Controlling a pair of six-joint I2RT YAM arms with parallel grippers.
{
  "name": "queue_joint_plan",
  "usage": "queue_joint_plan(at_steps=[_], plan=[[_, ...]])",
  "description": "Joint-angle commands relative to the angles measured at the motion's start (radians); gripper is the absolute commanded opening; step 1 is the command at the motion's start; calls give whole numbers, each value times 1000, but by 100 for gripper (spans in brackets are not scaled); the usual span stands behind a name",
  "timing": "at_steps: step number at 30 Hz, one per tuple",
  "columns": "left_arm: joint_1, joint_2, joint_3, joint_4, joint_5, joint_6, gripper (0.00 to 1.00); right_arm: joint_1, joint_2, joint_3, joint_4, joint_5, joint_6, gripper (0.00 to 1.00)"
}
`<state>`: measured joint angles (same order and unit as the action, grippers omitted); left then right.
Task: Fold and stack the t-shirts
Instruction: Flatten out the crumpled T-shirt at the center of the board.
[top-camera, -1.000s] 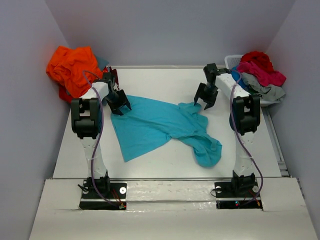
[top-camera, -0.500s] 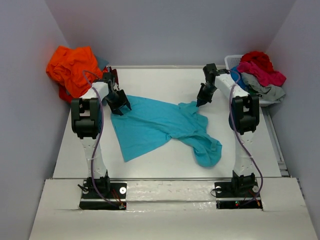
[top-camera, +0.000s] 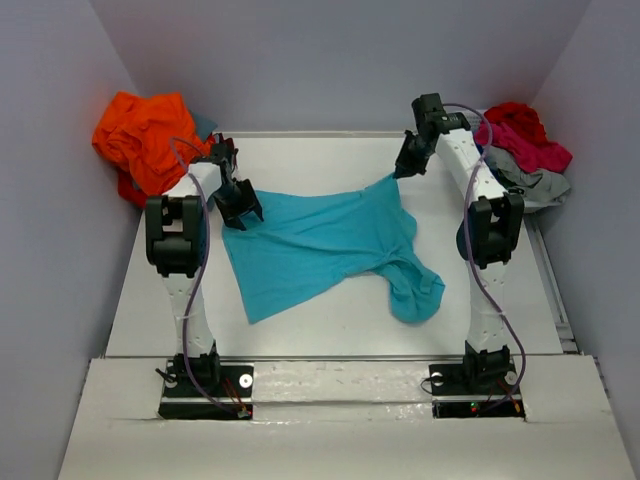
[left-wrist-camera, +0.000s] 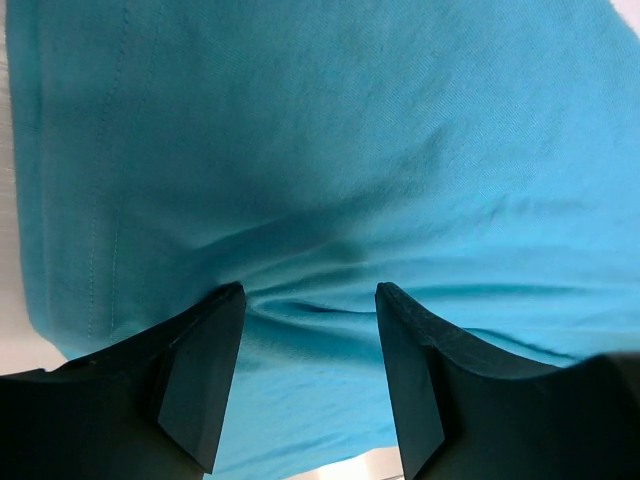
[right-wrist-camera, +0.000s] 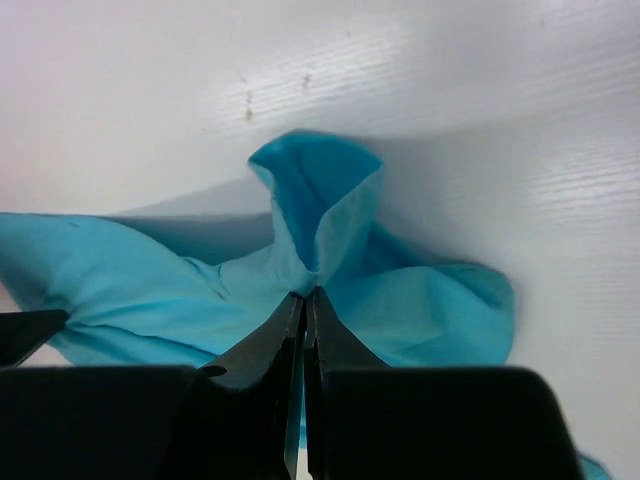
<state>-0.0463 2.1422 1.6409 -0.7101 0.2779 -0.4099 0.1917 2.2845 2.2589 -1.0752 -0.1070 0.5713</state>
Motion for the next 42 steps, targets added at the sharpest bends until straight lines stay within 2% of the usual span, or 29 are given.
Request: queue_joint_plan(at_steps=[1,8,16,21,25,29,33,36,37,39,42], plan=[[-24,33,30,-31,-63,39,68,0,-45,137,-15,87,-28,7],[-66,59,68,-48,-86,54,67,-9,-30,228,0,141,-71,7],[-84,91,125,-65,-121,57,68,-18,-42,249,67,162,-85,7],[-93,90,151,-57,-131,59,70,-38,62,372,14,135,-82,7],[-122,39,191,-58,-239,71,71,-57,70,279,58,116,-73,7],[-164,-5,195,-52,-307,71,72,-57,98,280,54,115,-77,7],[-164,-42,181,-8,-312,63,75,-57,127,300,46,81,-80,7],[-164,25,282,-47,-310,63,76,-66,138,294,43,64,-82,7],[-164,95,372,-95,-307,63,76,-66,138,289,43,55,-83,7],[-164,162,459,-138,-298,62,76,-66,141,284,38,55,-90,7],[-164,223,514,-124,-298,52,76,-66,145,281,31,59,-106,7]])
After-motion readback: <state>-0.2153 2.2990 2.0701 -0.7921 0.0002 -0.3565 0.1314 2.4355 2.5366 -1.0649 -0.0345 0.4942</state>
